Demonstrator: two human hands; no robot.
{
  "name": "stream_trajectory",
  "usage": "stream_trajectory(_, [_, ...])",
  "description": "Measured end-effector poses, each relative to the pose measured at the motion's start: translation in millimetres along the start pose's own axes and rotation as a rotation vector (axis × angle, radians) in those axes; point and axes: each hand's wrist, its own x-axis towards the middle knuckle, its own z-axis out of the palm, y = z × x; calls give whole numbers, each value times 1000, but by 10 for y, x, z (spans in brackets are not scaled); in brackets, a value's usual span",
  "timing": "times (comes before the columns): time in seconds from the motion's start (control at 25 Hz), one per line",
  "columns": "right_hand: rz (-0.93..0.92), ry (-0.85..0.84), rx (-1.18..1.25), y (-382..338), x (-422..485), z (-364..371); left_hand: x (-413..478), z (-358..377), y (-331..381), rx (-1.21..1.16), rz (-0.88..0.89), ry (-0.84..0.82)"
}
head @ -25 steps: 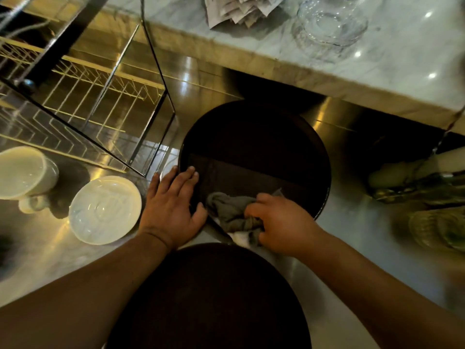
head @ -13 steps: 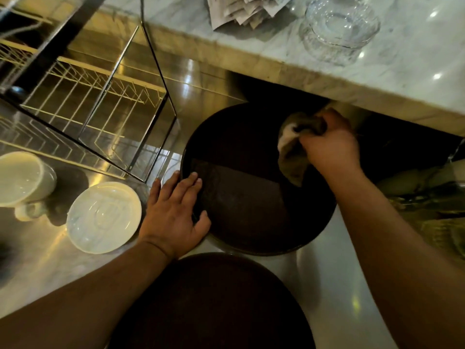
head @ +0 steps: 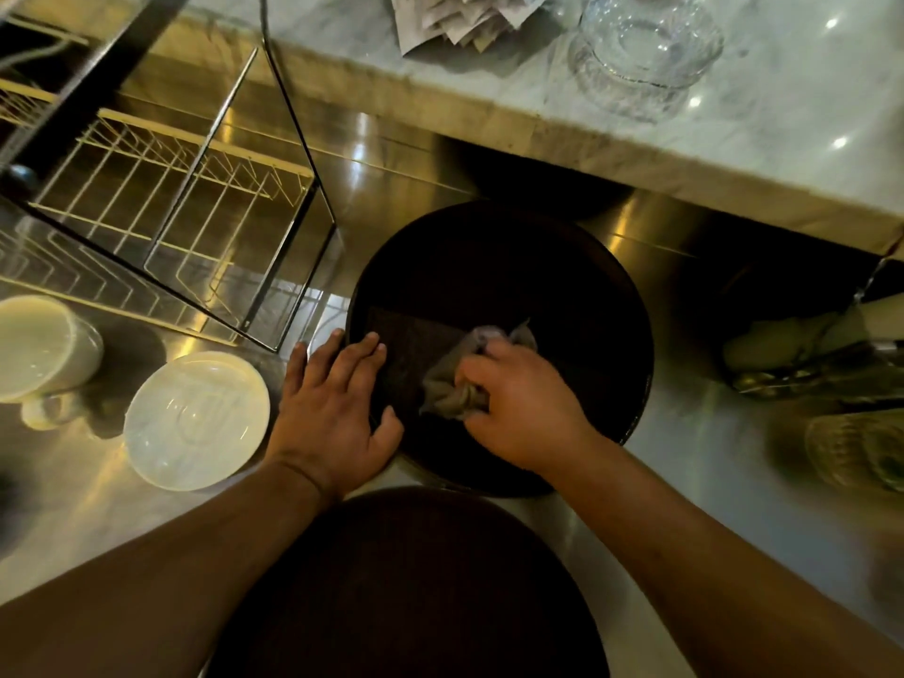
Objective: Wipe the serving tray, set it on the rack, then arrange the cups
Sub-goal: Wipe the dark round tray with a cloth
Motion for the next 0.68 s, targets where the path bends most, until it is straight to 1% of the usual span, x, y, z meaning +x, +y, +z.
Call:
stream_trajectory(0.08, [-43,-109,14,38,-210,-58,-3,-7,4,-17,-3,-2])
stream_trajectory(0.2, [7,-247,64,55,-416,-198,-8,0,-8,-12,2,-1])
stream_trajectory(0.28, [136,-356,152,85,-446,-341,-1,20,-20,-10,6,-3])
stream_trajectory(0.36, [370,-440,352,169,-375,-563,0,51,-35,-9,11,7])
stream_trajectory(0.4, [487,-437,480,227,-326,-676,3,65,-46,-8,14,14])
stream_trajectory(0.44, [581,-366,594,298,-260,-775,4,76,-54,-7,18,19])
stream_trajectory(0.48, [652,-213,692,371,-162,-848,7,83,-61,-5,22,18])
stream_trajectory(0.52, [697,7,764,441,-29,-895,11,89,-65,-4,27,14])
stream_trajectory(0.56, [715,251,779,490,138,-912,12,91,-66,-4,31,10])
stream_trajectory(0.6, [708,461,731,524,347,-885,16,92,-70,-5,32,9])
stream_trajectory(0.64, [699,578,630,539,581,-825,18,89,-69,-6,32,9])
stream_trajectory(0.68, [706,594,509,530,828,-728,19,83,-66,-6,33,8])
